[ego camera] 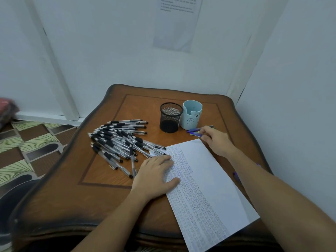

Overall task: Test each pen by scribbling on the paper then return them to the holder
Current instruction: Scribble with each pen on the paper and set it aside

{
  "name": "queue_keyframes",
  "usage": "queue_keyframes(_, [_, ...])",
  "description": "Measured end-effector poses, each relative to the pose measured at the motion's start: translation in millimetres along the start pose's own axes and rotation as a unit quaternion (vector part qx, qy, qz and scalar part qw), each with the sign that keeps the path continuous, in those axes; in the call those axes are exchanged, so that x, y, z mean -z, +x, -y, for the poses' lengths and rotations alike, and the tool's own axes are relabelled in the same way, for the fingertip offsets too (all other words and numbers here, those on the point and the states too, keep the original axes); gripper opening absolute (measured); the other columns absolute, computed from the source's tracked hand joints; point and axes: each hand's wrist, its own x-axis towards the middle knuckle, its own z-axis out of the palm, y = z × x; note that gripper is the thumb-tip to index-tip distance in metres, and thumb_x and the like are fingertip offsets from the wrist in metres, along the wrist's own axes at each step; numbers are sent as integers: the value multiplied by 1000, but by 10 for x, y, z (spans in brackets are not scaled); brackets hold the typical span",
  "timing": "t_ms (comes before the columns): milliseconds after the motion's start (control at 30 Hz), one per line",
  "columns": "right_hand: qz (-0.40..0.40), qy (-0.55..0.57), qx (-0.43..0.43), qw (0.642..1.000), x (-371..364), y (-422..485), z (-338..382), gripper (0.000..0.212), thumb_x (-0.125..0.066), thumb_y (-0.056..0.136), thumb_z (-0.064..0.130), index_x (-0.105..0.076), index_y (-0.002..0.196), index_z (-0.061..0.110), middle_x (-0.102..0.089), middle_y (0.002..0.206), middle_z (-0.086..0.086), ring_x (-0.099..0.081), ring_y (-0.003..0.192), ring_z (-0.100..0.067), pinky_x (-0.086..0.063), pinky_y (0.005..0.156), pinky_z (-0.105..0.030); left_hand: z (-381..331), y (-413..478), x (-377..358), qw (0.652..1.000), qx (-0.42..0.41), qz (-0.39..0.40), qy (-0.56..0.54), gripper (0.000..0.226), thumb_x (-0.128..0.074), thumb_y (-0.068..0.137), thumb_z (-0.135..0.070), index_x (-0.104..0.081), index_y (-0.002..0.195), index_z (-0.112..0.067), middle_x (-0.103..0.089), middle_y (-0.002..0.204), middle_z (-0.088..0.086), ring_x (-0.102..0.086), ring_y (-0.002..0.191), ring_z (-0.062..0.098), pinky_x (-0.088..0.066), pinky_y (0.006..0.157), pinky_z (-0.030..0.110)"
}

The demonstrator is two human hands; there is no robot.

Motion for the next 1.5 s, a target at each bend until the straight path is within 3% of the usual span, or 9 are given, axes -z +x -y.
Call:
queue_keyframes(200, [74, 254, 14, 964, 15, -304, 296, 62, -40, 106, 8, -34, 139, 59, -49, 92, 6, -47, 72, -12, -44, 59, -23, 79, -2, -29, 1000, 9, 4, 3, 82, -23, 76, -79, -46, 141, -34, -37, 150, -16, -31, 137, 5, -22, 112, 32])
queue_keyframes(400, [29, 345, 16, 938, 129, -661, 389, 51, -44, 104, 11, -47, 134, 53, -45, 78, 6, -34, 50, -5, -34, 44, -23, -124, -89, 95, 1000, -10, 1, -8, 85, -23, 74, -80, -50, 139, -32, -39, 151, -13, -33, 138, 7, -24, 112, 34])
queue_keyframes(833, [3, 526, -50, 849, 19, -762, 481, 41, -46, 105, 9, -47, 133, 39, -34, 56, -4, -30, 46, -10, -29, 43, -24, -120, -109, 121, 1000, -4, 19, -16, 91, -20, 71, -81, -50, 139, -30, -39, 151, -12, -33, 138, 5, -25, 112, 31])
queue_keyframes(933, [-28, 561, -64, 825, -17, -749, 466, 33, -37, 108, 23, -62, 128, 11, -48, 51, -4, -52, 52, -14, -51, 57, -27, -111, -110, 109, 1000, -2, 15, -14, 89, -22, 71, -81, -51, 139, -30, -39, 150, -13, -34, 137, 4, -26, 111, 30])
queue_keyframes(1000, [-40, 575, -99, 811, -67, -742, 424, 61, -26, 107, 42, -70, 109, 0, -61, 61, -6, -60, 64, -15, -52, 66, -28, -104, -108, 98, 1000, 4, 15, -19, 89, -24, 71, -82, -51, 139, -30, -39, 150, -13, -34, 137, 5, -26, 110, 29])
queue_keyframes(1133, [-38, 558, -128, 819, -211, -800, 340, 72, -21, 103, 54, -71, 100, 2, -69, 69, -12, -60, 60, -17, -44, 57, -27, -109, -98, 105, 1000, 5, 27, -14, 91, -27, 72, -85, -48, 141, -30, -38, 151, -13, -31, 139, 4, -23, 111, 28])
queue_keyframes(1200, [-37, 571, -120, 811, -304, -837, 311, 59, -33, 102, 49, -70, 99, 3, -75, 84, -16, -68, 68, -19, -47, 54, -24, -117, -95, 114, 999, 4, 32, -6, 87, -35, 75, -83, -46, 142, -29, -37, 152, -12, -28, 141, 5, -21, 113, 28])
queue_keyframes(1300, [-54, 526, -95, 843, -435, -857, 264, 33, -59, 94, 38, -61, 85, 7, -64, 69, -10, -54, 54, -12, -40, 47, -22, -137, -97, 129, 999, 8, 37, -7, 81, -46, 80, -78, -44, 144, -29, -34, 154, -12, -24, 143, 5, -19, 114, 27])
queue_keyframes(1500, [-56, 486, -62, 870, -590, -840, 215, 24, -72, 91, 21, -58, 75, 9, -65, 63, -3, -64, 63, -16, -54, 70, -35, -166, -95, 154, 999, 19, 37, -4, 78, -49, 81, -75, -43, 144, -30, -33, 154, -14, -23, 143, 5, -21, 113, 27])
